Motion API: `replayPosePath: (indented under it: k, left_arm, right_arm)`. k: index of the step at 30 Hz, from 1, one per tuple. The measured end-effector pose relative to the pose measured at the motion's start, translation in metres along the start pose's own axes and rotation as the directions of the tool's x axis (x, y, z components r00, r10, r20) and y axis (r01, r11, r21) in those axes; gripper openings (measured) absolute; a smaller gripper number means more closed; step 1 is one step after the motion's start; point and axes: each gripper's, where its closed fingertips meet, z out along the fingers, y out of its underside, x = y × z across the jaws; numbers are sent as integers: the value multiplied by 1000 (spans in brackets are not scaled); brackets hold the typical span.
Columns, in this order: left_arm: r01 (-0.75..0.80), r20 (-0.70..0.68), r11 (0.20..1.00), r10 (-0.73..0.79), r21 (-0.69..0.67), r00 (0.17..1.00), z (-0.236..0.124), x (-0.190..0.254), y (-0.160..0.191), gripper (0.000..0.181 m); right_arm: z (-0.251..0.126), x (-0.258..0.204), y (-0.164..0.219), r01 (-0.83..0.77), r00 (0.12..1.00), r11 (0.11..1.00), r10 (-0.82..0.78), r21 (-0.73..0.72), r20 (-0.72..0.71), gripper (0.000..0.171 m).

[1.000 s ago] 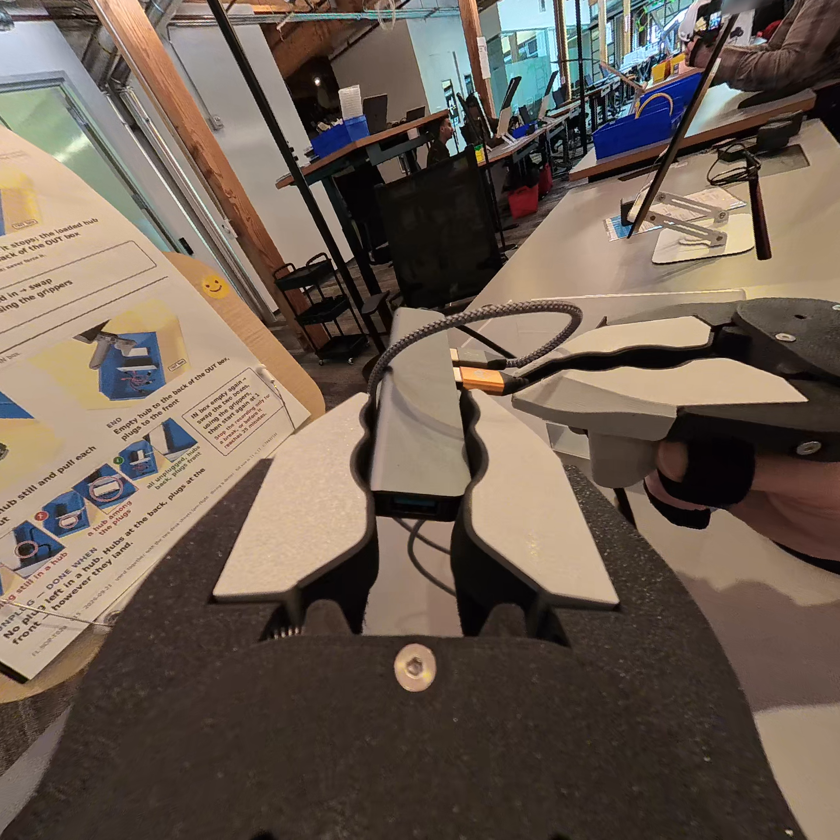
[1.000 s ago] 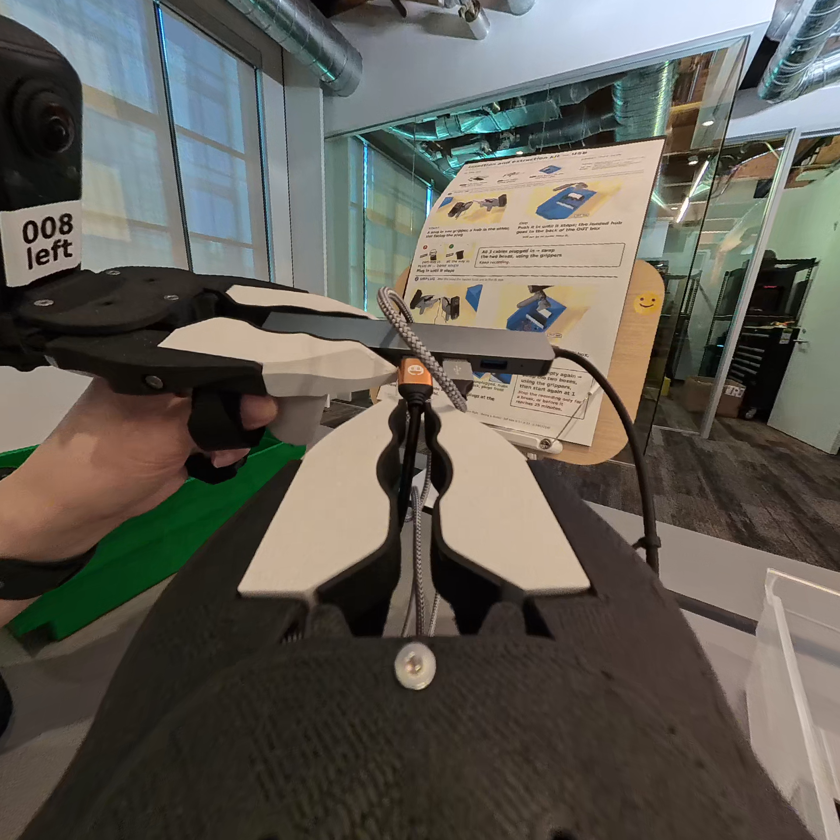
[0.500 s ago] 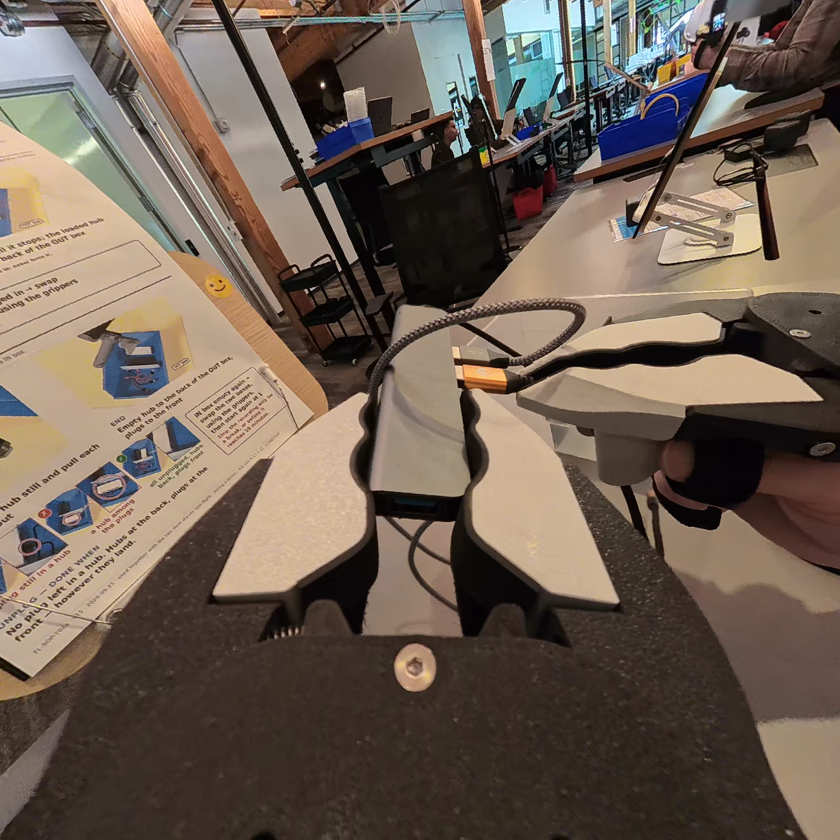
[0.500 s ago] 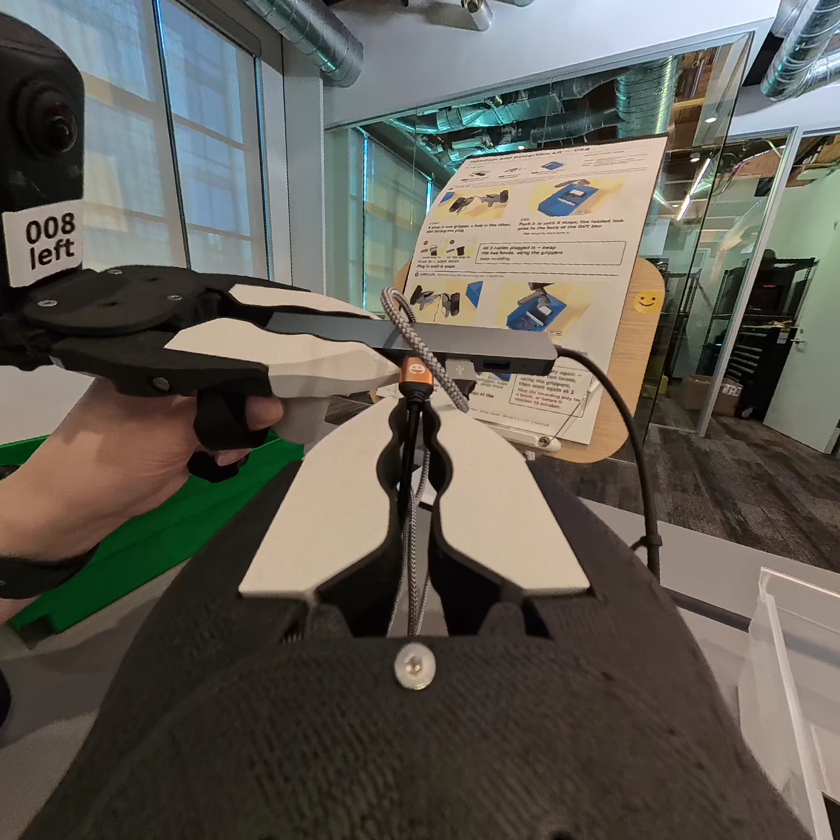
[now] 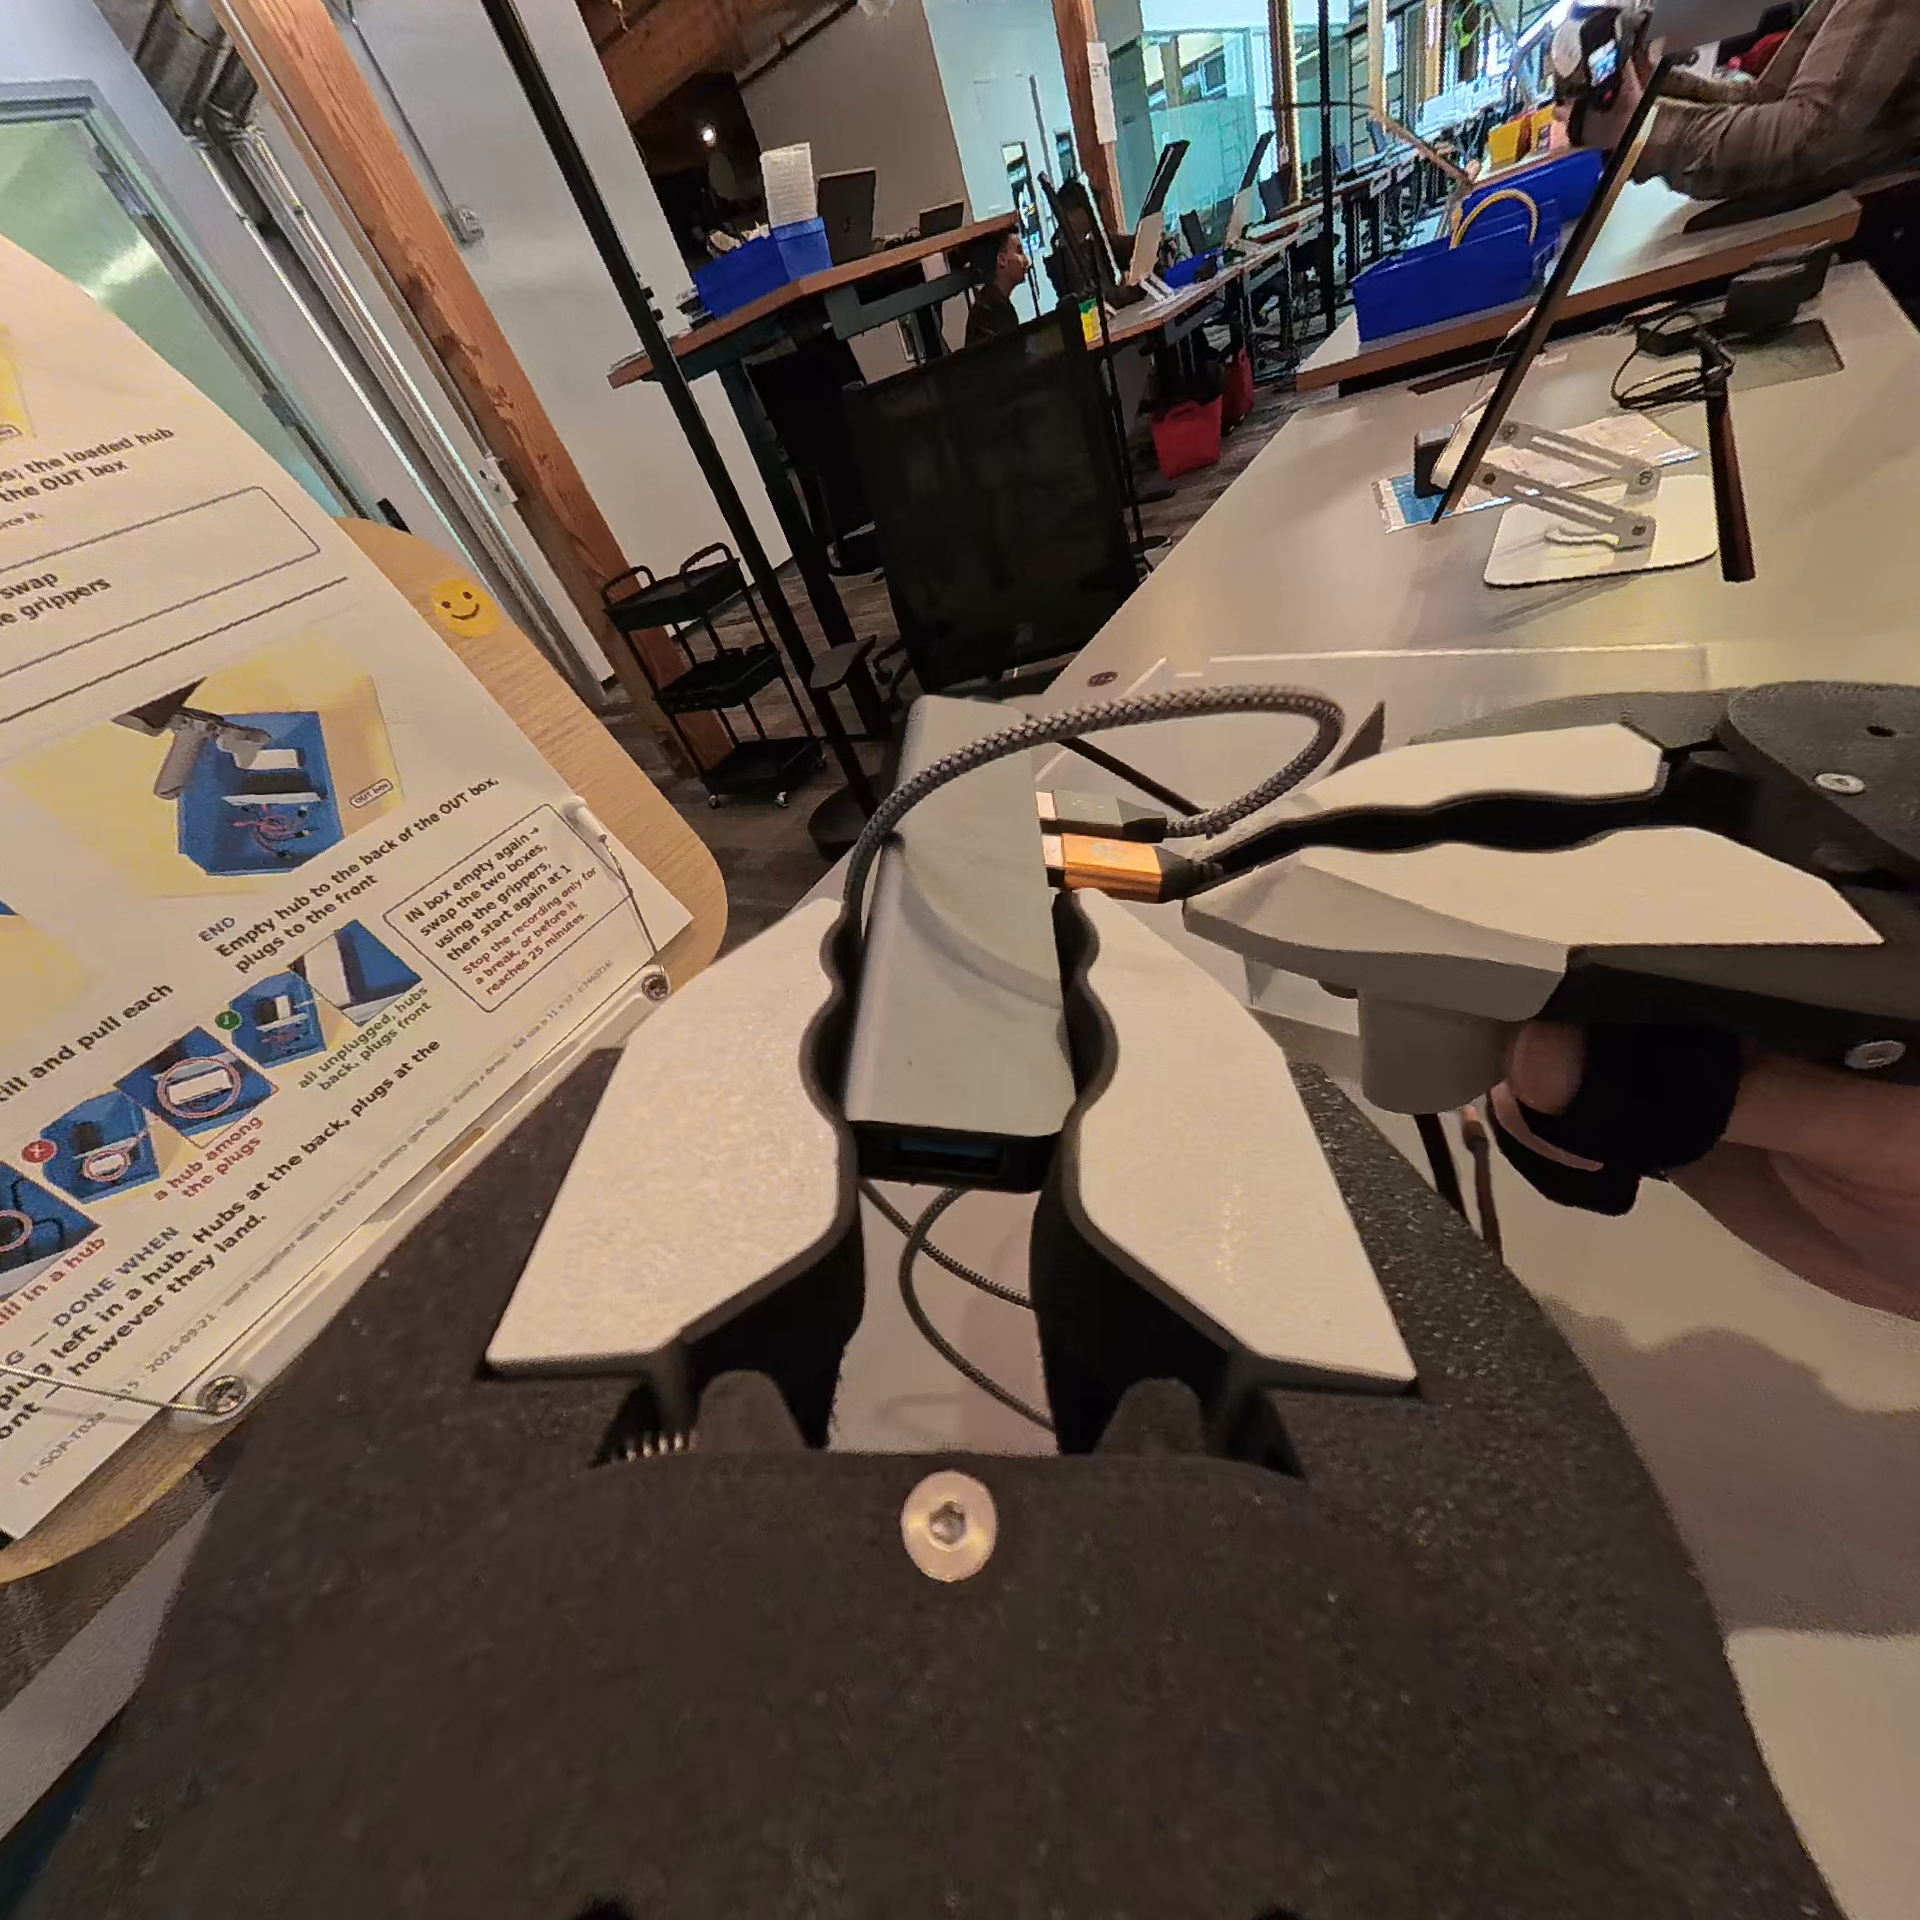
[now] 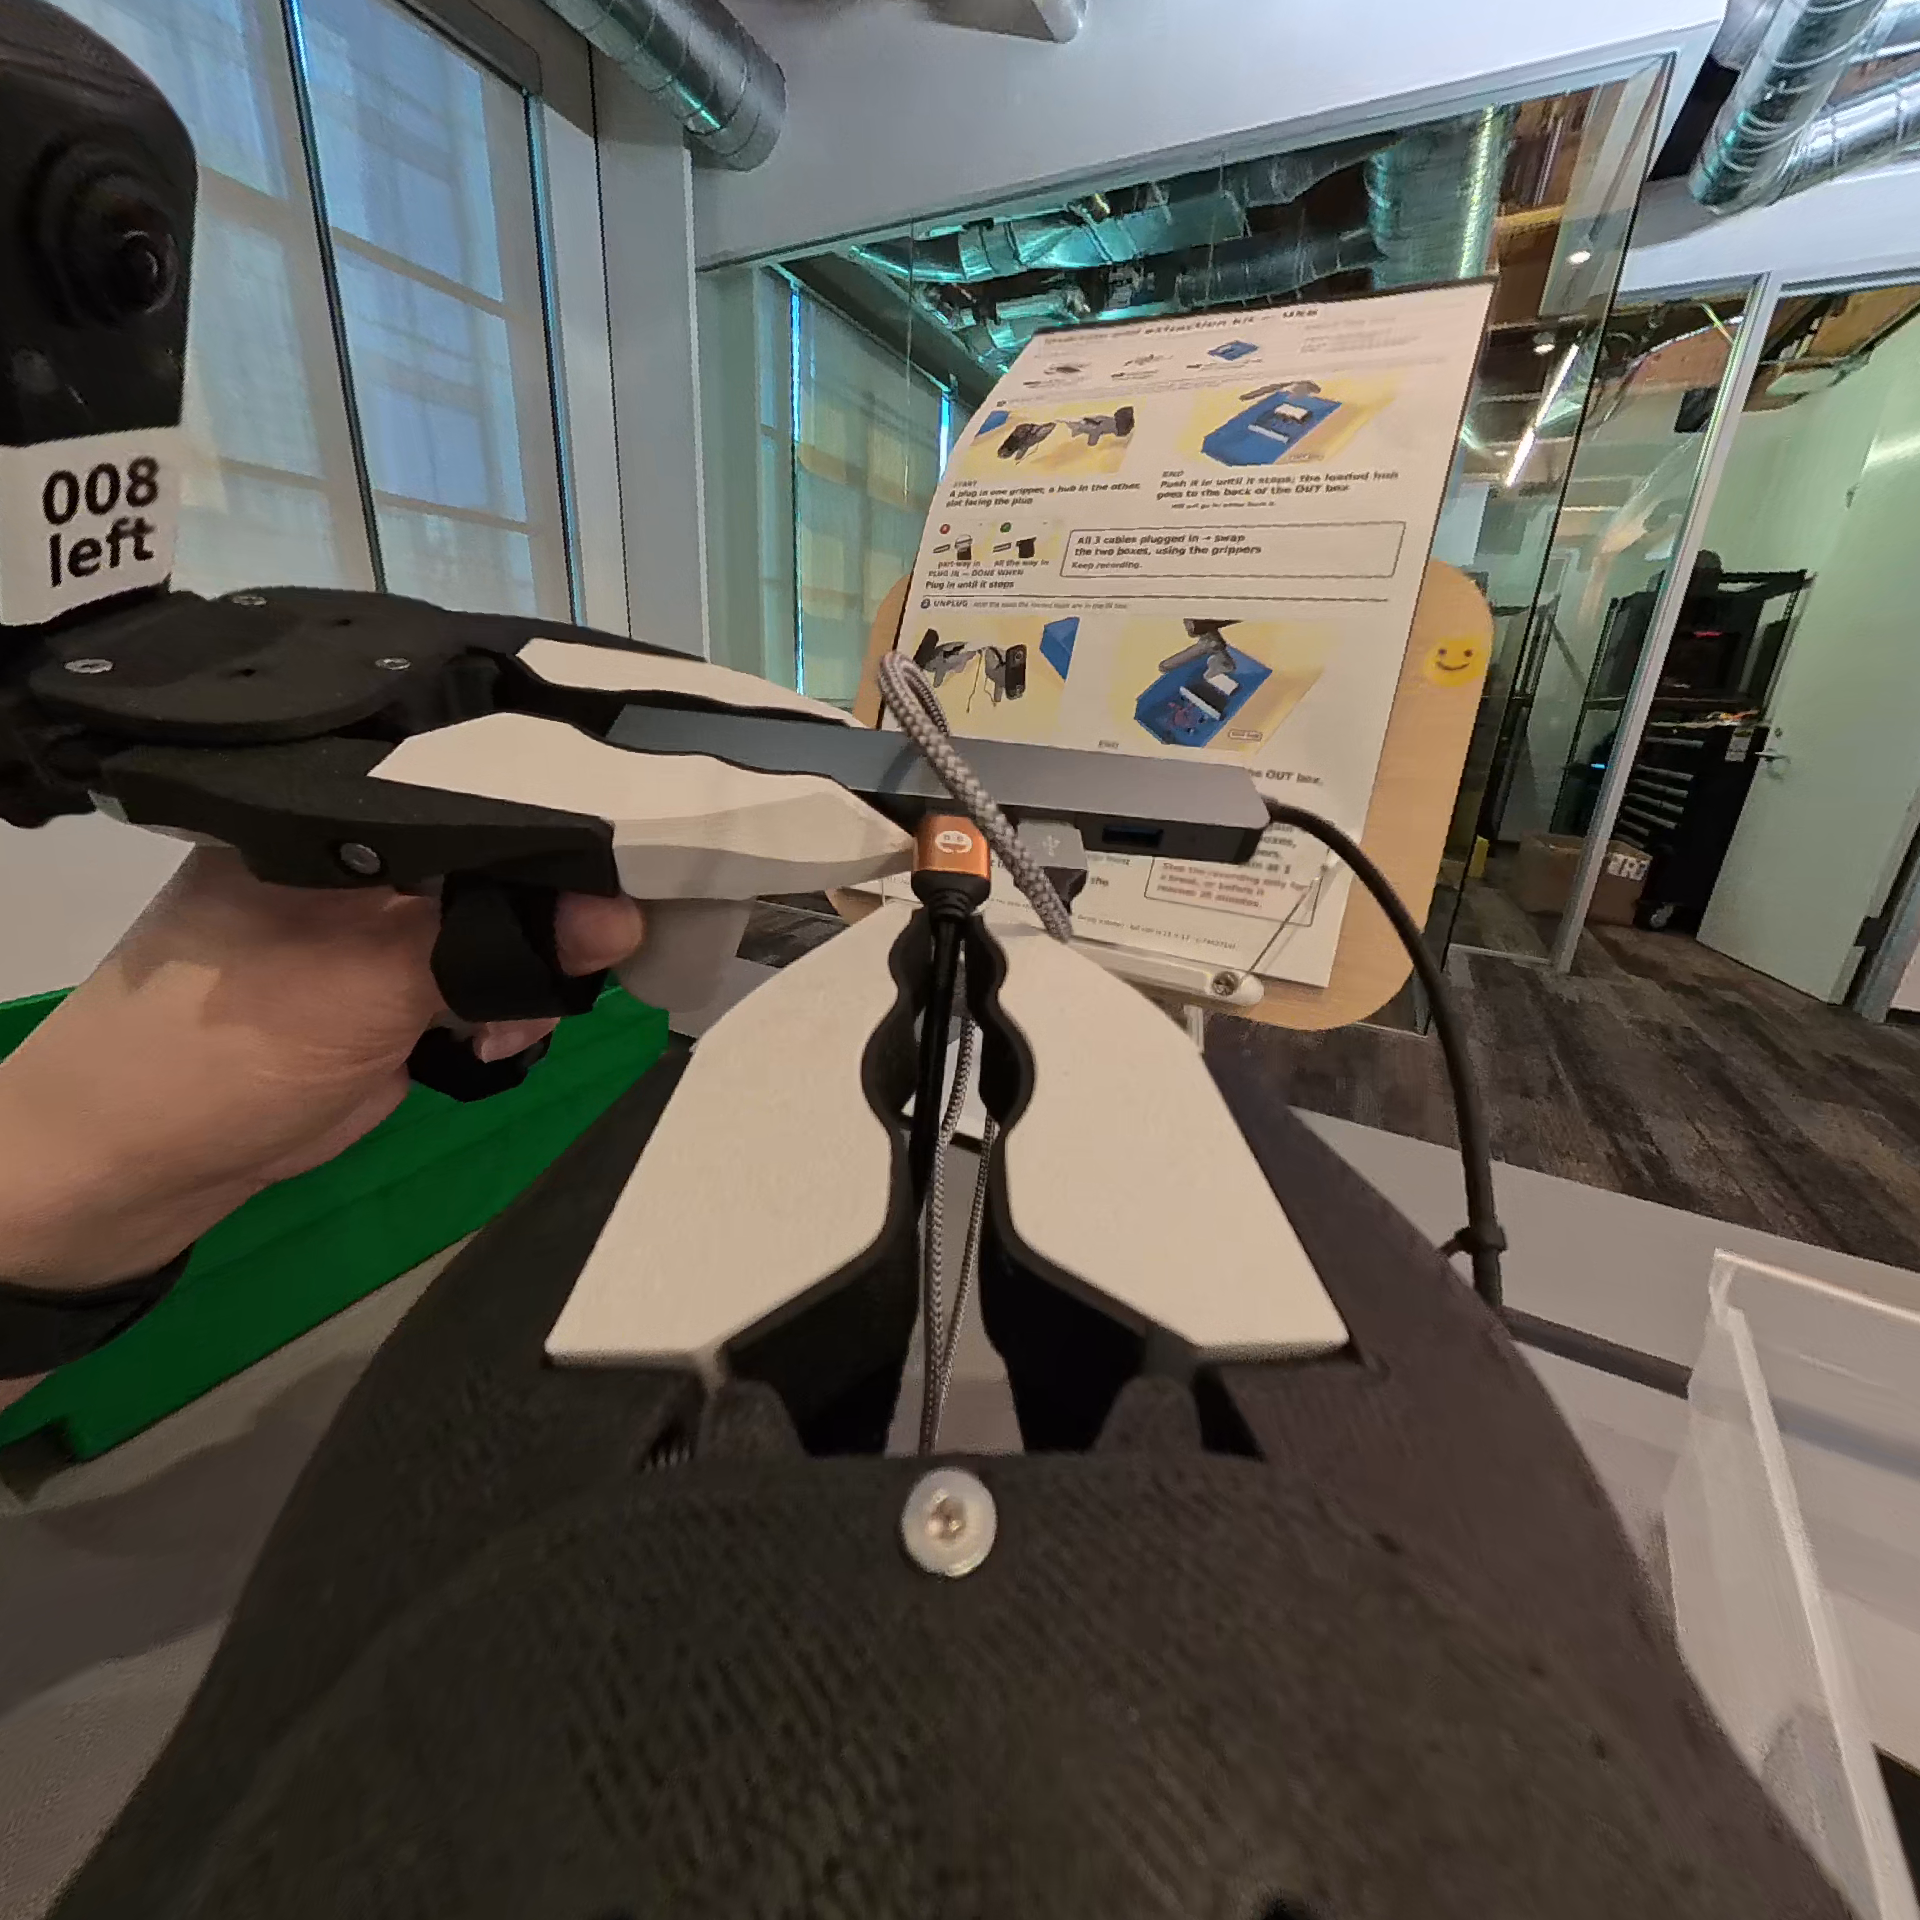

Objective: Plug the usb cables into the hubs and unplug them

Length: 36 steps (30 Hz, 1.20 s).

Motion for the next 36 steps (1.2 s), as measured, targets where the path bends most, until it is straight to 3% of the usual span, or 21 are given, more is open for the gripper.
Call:
replayPosePath:
  k: [36]
  left_arm:
    - [28, -18, 1000, -29, -7, 999, 12, 7, 15, 36]
  right_arm:
    - [-7, 9, 16, 63, 997, 998, -64, -18, -40, 7]
